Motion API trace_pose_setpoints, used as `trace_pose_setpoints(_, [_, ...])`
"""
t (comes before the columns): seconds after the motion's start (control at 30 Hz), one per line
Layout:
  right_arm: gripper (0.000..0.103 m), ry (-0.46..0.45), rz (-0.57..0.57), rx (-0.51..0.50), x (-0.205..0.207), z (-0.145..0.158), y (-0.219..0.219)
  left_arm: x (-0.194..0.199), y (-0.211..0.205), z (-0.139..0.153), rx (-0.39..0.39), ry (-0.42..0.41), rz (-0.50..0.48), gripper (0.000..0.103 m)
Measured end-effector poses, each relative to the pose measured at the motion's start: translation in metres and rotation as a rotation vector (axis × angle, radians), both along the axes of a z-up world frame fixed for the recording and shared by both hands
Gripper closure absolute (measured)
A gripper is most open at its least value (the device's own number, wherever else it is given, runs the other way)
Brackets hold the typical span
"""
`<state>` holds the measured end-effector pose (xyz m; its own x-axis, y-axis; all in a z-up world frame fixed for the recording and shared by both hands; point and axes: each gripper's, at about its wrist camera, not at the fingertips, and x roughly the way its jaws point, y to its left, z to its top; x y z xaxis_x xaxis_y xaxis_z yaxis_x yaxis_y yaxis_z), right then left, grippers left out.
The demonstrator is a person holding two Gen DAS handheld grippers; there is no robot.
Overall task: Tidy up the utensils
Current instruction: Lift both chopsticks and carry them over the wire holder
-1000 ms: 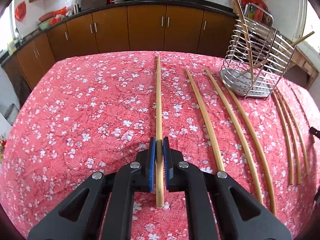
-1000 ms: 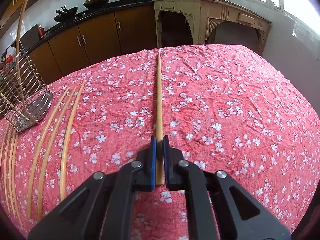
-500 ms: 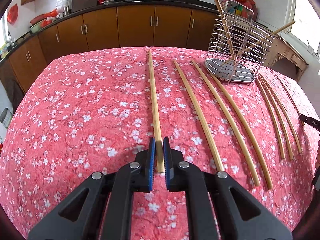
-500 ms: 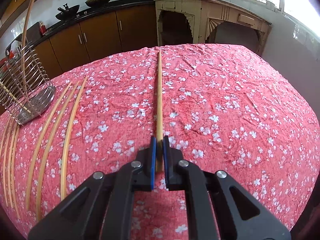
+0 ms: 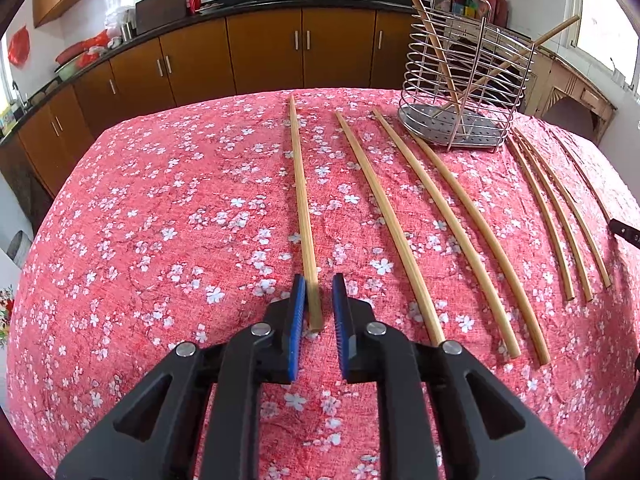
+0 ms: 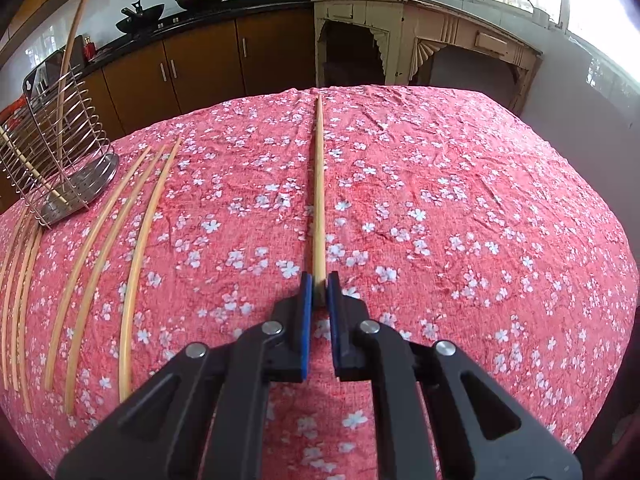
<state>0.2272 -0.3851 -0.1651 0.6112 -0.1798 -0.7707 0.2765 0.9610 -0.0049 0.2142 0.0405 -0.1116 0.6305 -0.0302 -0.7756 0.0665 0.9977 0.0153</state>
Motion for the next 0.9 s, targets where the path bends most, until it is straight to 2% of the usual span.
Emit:
trace_pose_setpoints(0.27, [0.095, 0.007, 0.000, -0.023, -0.004, 0.000, 0.004, -0.003, 0.000, 0.000, -0.005, 0.001, -0.002, 0.088])
trace_pose_setpoints(0.33, [0.095, 0.008, 0.000, -0.029, -0.004, 0.001, 0.006, -0.005, 0.001, 0.000, 0.000, 0.000, 0.001, 0.090])
trace_pose_setpoints(0.37, [0.095, 0.007, 0.000, -0.024, -0.003, 0.001, 0.006, -0.005, 0.001, 0.000, 0.002, 0.000, 0.003, 0.095])
trace_pose_setpoints(0.5, [0.095, -0.012, 0.000, 0.005, -0.007, 0.003, 0.004, -0.006, 0.005, 0.000, -0.010, 0.000, -0.004, 0.096])
trace_pose_setpoints(0.7, [0.095, -0.088, 0.006, -0.020, -0.023, 0.020, 0.003, -0.017, 0.015, 0.009, -0.008, -0.039, -0.003, 0.096])
trace_pose_setpoints(0.9, [0.095, -0.234, 0.013, -0.075, -0.042, 0.058, 0.008, -0.031, 0.026, 0.039, -0.026, -0.158, 0.015, 0.096])
